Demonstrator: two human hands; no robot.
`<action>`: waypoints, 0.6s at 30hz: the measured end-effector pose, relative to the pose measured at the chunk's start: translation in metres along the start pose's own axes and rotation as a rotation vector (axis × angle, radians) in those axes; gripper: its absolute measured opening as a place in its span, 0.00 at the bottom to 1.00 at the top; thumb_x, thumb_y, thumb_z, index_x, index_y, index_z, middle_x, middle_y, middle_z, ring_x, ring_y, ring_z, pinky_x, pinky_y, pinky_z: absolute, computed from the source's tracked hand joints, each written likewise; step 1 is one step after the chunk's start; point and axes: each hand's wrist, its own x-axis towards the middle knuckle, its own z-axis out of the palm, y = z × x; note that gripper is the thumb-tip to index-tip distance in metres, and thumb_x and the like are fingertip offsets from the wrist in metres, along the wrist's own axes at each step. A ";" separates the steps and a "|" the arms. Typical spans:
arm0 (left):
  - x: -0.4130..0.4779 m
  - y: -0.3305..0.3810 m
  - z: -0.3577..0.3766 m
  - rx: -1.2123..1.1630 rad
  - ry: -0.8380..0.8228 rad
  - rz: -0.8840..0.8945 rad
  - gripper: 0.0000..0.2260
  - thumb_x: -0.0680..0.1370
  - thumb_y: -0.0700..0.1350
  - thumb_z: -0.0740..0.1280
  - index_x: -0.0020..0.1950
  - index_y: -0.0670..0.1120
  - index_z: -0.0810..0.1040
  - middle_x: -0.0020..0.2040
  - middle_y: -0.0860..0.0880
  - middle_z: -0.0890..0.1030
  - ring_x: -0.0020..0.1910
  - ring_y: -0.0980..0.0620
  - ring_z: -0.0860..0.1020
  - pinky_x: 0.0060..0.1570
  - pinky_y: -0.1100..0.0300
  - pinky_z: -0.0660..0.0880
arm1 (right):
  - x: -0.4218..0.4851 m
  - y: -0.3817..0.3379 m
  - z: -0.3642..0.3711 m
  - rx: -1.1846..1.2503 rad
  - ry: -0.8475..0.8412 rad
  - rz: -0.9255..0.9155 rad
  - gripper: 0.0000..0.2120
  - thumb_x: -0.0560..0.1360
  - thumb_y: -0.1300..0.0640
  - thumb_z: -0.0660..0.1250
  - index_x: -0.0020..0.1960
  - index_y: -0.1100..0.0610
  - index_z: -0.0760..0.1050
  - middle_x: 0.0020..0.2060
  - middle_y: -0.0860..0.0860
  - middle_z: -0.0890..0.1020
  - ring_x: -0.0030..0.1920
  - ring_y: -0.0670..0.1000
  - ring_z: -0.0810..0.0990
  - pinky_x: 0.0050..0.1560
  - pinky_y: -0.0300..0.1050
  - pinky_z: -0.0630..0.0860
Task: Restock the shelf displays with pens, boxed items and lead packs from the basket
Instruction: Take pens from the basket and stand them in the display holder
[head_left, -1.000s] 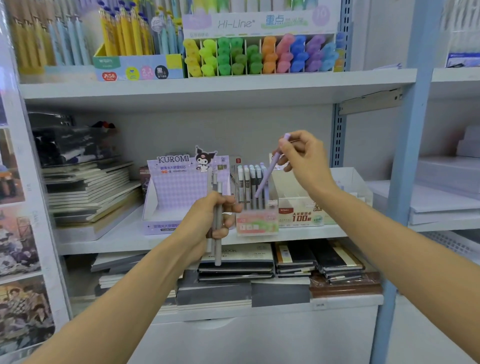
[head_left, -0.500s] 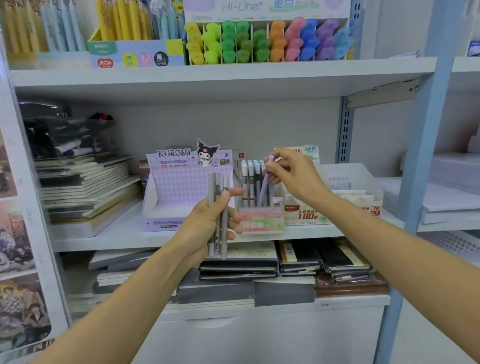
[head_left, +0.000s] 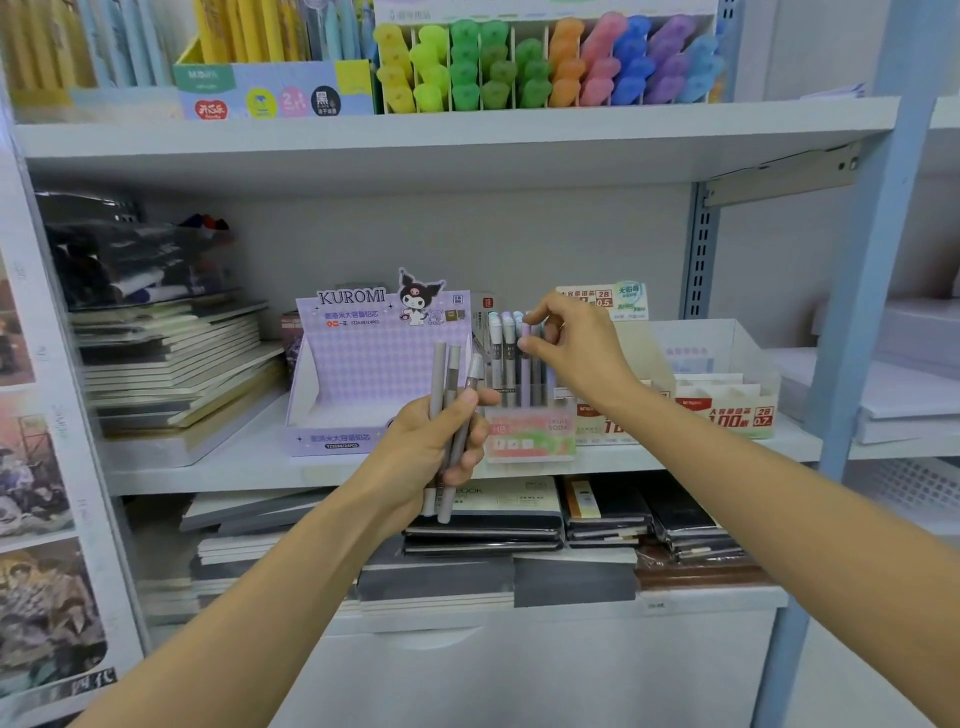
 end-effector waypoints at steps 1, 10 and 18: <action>-0.001 0.000 0.000 0.001 -0.001 0.000 0.16 0.76 0.50 0.64 0.57 0.41 0.78 0.33 0.49 0.75 0.27 0.55 0.71 0.23 0.65 0.66 | 0.000 -0.001 0.000 0.003 -0.011 0.012 0.05 0.74 0.60 0.72 0.49 0.57 0.79 0.32 0.50 0.75 0.34 0.47 0.72 0.41 0.40 0.68; -0.007 0.003 0.015 0.020 0.025 -0.021 0.13 0.82 0.44 0.60 0.60 0.38 0.78 0.33 0.48 0.76 0.29 0.55 0.72 0.27 0.65 0.69 | -0.033 -0.031 -0.013 0.433 -0.257 0.154 0.10 0.73 0.46 0.71 0.48 0.53 0.81 0.34 0.41 0.82 0.32 0.35 0.77 0.33 0.29 0.71; -0.015 0.013 0.030 0.030 -0.006 -0.058 0.15 0.82 0.49 0.59 0.55 0.41 0.81 0.41 0.43 0.85 0.38 0.49 0.83 0.39 0.61 0.80 | -0.042 -0.034 -0.031 0.645 -0.362 0.184 0.09 0.76 0.57 0.69 0.51 0.62 0.81 0.36 0.50 0.83 0.35 0.44 0.81 0.35 0.35 0.76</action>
